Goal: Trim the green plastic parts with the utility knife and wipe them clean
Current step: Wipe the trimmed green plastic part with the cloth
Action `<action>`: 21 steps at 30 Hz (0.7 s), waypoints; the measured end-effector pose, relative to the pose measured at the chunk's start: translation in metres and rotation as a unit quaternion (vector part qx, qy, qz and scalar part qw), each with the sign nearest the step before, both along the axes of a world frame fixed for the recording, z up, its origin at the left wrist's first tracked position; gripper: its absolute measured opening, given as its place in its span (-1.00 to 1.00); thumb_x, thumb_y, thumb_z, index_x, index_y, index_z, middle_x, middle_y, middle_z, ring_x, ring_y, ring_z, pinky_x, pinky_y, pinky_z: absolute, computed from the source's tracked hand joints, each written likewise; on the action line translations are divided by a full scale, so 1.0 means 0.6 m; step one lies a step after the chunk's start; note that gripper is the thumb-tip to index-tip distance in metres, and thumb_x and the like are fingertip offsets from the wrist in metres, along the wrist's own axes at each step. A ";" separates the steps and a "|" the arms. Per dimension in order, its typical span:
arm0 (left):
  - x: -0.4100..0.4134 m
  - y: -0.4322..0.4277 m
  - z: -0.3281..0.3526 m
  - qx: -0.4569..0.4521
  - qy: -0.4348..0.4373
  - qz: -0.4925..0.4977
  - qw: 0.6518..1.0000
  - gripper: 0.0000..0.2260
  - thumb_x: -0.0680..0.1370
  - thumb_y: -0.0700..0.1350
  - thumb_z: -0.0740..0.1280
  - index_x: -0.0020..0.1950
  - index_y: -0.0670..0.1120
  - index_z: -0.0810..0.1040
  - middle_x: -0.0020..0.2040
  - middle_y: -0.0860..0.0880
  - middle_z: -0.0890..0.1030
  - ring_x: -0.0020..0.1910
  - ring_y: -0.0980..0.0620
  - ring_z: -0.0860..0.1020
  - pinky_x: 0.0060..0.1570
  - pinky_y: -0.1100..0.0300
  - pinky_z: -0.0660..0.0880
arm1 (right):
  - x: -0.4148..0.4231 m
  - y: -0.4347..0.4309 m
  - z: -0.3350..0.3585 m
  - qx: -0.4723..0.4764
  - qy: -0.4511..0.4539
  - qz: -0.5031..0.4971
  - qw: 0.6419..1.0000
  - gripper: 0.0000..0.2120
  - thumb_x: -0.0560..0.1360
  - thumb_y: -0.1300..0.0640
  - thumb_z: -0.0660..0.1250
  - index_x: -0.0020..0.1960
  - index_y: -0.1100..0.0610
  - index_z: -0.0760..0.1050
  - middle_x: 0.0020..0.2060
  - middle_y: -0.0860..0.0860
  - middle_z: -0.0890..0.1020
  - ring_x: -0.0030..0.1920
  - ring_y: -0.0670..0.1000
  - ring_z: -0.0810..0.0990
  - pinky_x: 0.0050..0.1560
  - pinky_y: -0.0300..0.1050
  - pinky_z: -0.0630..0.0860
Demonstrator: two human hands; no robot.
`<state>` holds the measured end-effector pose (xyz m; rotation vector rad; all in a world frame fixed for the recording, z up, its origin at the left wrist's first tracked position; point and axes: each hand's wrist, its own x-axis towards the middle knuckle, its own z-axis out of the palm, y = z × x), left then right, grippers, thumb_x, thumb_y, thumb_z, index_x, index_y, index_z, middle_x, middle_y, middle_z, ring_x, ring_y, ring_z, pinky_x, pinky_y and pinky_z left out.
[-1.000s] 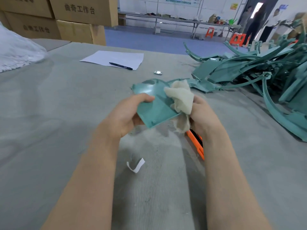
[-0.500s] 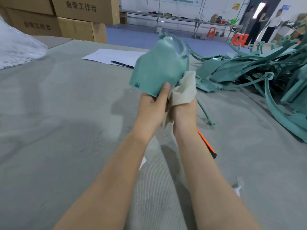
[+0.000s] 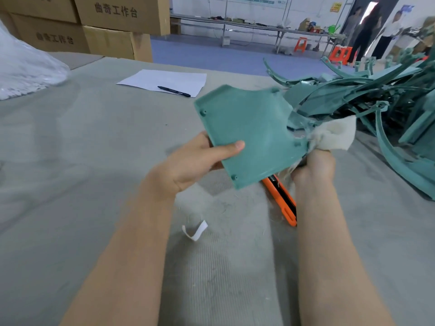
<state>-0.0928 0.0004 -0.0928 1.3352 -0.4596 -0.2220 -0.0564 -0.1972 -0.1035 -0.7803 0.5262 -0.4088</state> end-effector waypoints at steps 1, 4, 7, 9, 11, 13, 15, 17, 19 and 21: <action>0.003 0.011 0.004 -0.049 0.022 0.001 0.999 -0.77 0.46 -0.19 0.40 0.09 -0.02 0.58 0.01 0.09 0.69 0.01 0.13 0.65 -0.05 0.23 0.58 | -0.002 -0.003 0.000 0.005 0.020 0.016 1.000 -0.79 0.61 0.27 0.07 -0.09 0.09 0.41 -0.19 0.04 0.48 -0.39 -0.05 0.42 -0.39 -0.30 0.35; 0.014 0.024 0.009 -0.178 0.068 0.066 0.979 -0.79 0.52 -0.21 0.34 0.14 -0.05 0.56 0.05 0.02 0.68 0.01 0.05 0.65 -0.05 0.10 0.60 | -0.012 0.002 -0.006 -0.030 0.030 0.058 0.997 -0.80 0.63 0.23 0.10 -0.13 0.05 0.38 -0.17 0.00 0.49 -0.31 -0.01 0.52 -0.45 -0.26 0.42; 0.022 0.010 0.005 -0.177 0.058 0.198 0.962 -0.85 0.62 -0.21 0.23 0.14 -0.04 0.52 0.03 0.01 0.66 -0.02 0.05 0.64 0.04 0.07 0.59 | -0.018 0.023 -0.002 -0.104 0.026 0.071 0.992 -0.78 0.63 0.21 0.09 -0.15 0.04 0.37 -0.24 -0.05 0.49 -0.49 -0.10 0.57 -0.60 -0.31 0.45; 0.024 -0.001 -0.003 -0.049 0.006 0.307 0.951 -0.90 0.63 -0.17 0.25 0.09 -0.06 0.53 -0.02 0.03 0.64 -0.04 0.09 0.63 0.05 0.13 0.56 | -0.012 0.037 0.005 -0.151 0.012 0.076 0.986 -0.84 0.63 0.19 0.12 -0.01 0.05 0.47 -0.16 -0.02 0.58 -0.29 -0.05 0.62 -0.42 -0.24 0.56; 0.024 -0.006 -0.011 0.119 -0.076 0.387 0.911 -0.90 0.62 -0.14 0.26 0.01 -0.10 0.56 -0.19 -0.02 0.61 -0.19 0.13 0.59 -0.12 0.15 0.49 | -0.010 0.055 0.009 -0.149 -0.017 0.118 0.982 -0.76 0.65 0.11 0.14 0.26 0.11 0.45 0.03 0.02 0.64 -0.04 0.04 0.64 -0.14 -0.09 0.62; 0.025 -0.013 -0.022 0.259 -0.183 0.383 0.868 -0.76 0.57 -0.31 0.22 0.16 -0.14 0.59 0.00 -0.17 0.63 -0.04 0.10 0.57 0.03 0.10 0.43 | -0.013 0.070 0.015 -0.075 -0.067 0.215 0.971 -0.61 0.66 -0.03 0.12 0.38 0.16 0.41 0.16 0.07 0.61 0.08 0.07 0.62 -0.02 -0.05 0.60; 0.025 -0.021 -0.033 0.406 -0.265 0.346 0.804 -0.44 0.44 -0.37 0.16 0.39 0.00 0.46 0.43 -0.07 0.42 0.40 -0.04 0.34 0.41 0.03 0.14 | -0.022 0.080 0.026 0.006 -0.125 0.310 0.942 -0.49 0.64 -0.15 0.05 0.34 0.21 0.44 0.27 0.15 0.56 0.25 0.12 0.56 0.15 0.01 0.55; 0.025 -0.024 -0.033 0.443 -0.292 0.344 0.775 -0.44 0.43 -0.21 0.15 0.43 0.06 0.42 0.50 0.03 0.31 0.51 -0.14 0.11 0.45 -0.07 -0.13 | -0.028 0.081 0.031 0.011 -0.161 0.351 0.922 -0.53 0.64 -0.10 0.06 0.30 0.22 0.47 0.25 0.17 0.57 0.27 0.12 0.55 0.20 0.02 0.55; 0.027 -0.023 -0.036 0.476 -0.308 0.346 0.748 -0.49 0.48 -0.17 0.23 0.43 0.09 0.40 0.53 0.03 0.26 0.53 -0.16 0.00 0.42 -0.13 -0.22 | -0.025 0.080 0.020 -0.049 -0.169 0.363 0.915 -0.70 0.59 0.15 0.18 0.25 0.26 0.49 0.12 0.17 0.65 0.10 0.09 0.65 0.05 -0.03 0.62; 0.033 -0.023 -0.043 0.546 -0.302 0.341 0.704 -0.40 0.48 -0.23 0.29 0.47 0.18 0.32 0.58 0.03 0.06 0.54 -0.13 -0.15 0.41 -0.14 -0.30 | -0.022 0.081 0.010 -0.121 -0.132 0.329 0.927 -0.82 0.54 0.32 0.23 0.09 0.24 0.55 -0.11 0.11 0.71 -0.12 0.06 0.70 -0.17 -0.07 0.65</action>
